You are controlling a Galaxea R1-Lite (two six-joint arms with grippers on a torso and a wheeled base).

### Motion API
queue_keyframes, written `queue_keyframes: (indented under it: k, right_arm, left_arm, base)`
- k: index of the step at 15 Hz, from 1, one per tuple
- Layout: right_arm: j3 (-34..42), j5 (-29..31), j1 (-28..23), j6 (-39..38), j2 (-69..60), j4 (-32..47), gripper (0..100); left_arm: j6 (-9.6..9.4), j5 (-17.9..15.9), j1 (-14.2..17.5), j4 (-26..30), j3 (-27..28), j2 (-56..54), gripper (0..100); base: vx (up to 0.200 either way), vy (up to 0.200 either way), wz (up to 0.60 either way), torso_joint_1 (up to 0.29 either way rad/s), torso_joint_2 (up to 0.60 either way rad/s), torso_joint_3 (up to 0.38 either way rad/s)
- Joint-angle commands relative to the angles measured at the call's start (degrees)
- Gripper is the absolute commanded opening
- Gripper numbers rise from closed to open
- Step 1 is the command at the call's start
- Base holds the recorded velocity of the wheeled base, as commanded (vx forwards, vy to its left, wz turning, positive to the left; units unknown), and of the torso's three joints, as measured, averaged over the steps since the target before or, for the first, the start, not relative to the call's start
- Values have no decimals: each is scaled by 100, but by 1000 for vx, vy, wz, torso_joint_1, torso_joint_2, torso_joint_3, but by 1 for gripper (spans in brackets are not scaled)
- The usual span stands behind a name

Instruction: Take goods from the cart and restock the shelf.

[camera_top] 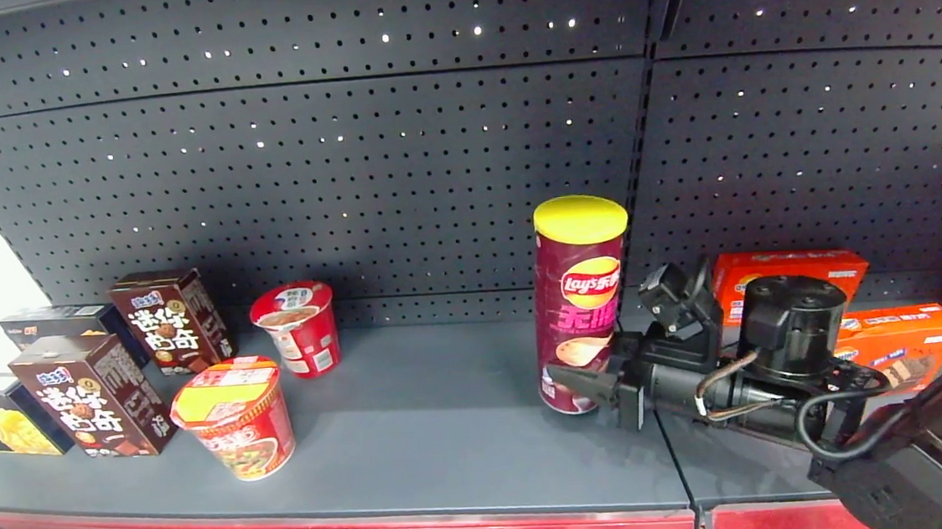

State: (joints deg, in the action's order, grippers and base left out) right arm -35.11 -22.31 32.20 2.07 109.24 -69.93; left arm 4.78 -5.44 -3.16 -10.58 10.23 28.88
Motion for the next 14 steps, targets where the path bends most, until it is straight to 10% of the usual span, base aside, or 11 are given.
queue_keyframes:
  k: [1,14]
  right_arm:
    - [444,34,164,-23,-140,-250,0]
    - [1243,552,366,-102,739,-1832,0]
  left_arm:
    - [-3,8,-1,3,-56,-128,0]
    - [-3,34,8,3,-56,-207,0]
  base:
    - [0,0,0,0,0,0]
    - [0,0,0,0,0,0]
